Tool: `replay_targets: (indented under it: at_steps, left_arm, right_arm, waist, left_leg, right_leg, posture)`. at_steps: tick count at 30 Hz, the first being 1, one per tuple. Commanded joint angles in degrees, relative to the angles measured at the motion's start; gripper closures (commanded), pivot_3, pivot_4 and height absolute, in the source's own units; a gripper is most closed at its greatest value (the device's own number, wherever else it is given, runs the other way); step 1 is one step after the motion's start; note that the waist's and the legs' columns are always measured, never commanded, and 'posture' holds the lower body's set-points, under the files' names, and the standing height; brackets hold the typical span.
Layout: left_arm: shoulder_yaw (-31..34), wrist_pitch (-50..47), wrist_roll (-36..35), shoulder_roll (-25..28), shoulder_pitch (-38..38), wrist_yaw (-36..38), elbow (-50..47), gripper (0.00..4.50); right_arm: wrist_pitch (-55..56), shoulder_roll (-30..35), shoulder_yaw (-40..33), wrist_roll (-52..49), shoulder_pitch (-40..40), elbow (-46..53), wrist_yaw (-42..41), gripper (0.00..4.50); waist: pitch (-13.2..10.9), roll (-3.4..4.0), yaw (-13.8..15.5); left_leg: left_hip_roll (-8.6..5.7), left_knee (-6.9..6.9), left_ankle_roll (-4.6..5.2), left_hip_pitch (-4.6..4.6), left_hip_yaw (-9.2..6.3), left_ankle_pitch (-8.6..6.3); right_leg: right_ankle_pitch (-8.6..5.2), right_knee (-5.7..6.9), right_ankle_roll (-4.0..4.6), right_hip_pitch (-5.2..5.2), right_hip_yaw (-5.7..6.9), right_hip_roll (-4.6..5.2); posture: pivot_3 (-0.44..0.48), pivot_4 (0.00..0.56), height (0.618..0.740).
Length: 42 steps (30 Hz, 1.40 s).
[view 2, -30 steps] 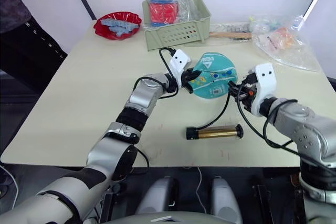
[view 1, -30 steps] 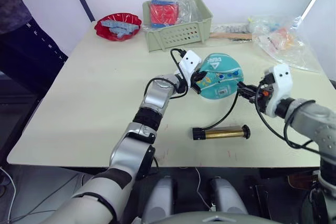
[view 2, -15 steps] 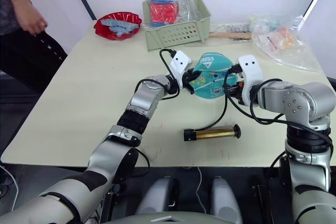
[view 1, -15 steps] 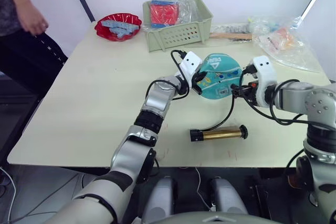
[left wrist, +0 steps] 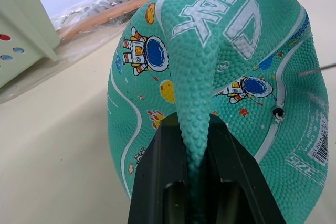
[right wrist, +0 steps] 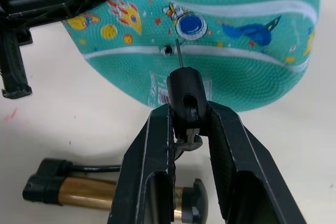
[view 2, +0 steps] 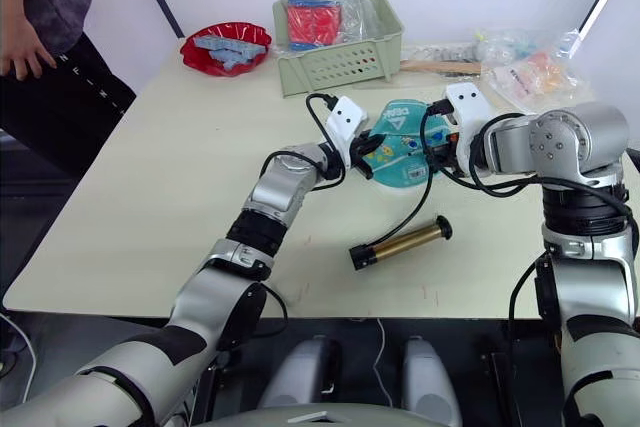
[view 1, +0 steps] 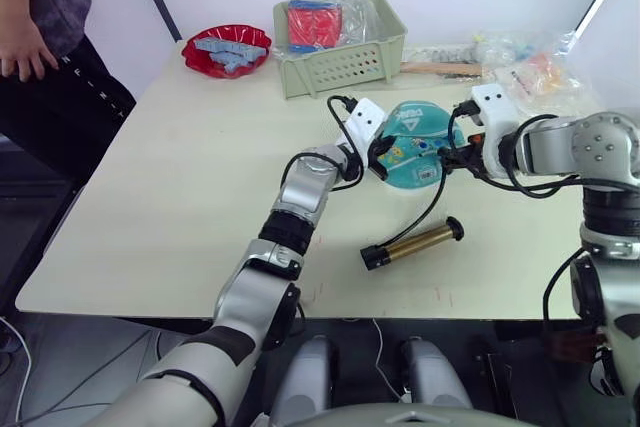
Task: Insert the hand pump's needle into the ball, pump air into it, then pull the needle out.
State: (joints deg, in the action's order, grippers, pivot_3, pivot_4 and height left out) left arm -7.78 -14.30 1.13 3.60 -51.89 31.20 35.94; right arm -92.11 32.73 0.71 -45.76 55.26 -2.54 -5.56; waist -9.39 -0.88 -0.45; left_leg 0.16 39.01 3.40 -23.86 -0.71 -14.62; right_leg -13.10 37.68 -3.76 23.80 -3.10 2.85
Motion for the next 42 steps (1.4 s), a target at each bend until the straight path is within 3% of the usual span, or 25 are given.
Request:
replay_targets:
  at_steps: [1, 13, 42]
  left_arm:
    - [-1.39, 0.74, 0.52, -1.41, -0.58, -0.66, -1.46, 4.49]
    - [-2.46, -0.79, 0.83, -1.73, 1.96, -1.07, -5.52, 4.49]
    - [-3.01, -0.69, 0.54, -1.92, 2.56, -0.13, -5.4, 4.49]
  right_arm:
    - [-0.39, 0.39, 0.99, -3.37, 3.14, -2.67, 1.43, 4.12]
    - [-0.39, 1.09, 2.4, -10.92, 5.86, -9.08, 8.46, 4.12]
    - [-0.39, 0.15, 2.42, -9.0, 4.63, -11.1, 10.56, 4.12]
  waist:
    - [0.0, 0.0, 0.05]
    - [0.0, 0.0, 0.1]
    - [-0.01, 0.01, 0.1]
  left_leg:
    - [0.0, 0.0, 0.0, 0.0, 0.01, 0.0]
    - [0.02, -0.02, 0.0, -0.08, -0.29, 0.0]
    - [-0.01, -0.03, 0.0, -0.11, -0.41, 0.0]
  right_leg:
    - [0.0, 0.0, 0.0, 0.0, 0.0, 0.0]
    - [0.0, -0.06, -0.01, 0.01, 0.06, 0.07]
    - [0.0, -0.09, -0.01, 0.01, 0.13, 0.06]
  posture:
    - [0.0, 0.15, 0.738]
    - [0.0, 0.15, 0.738]
    - [0.0, 0.15, 0.738]
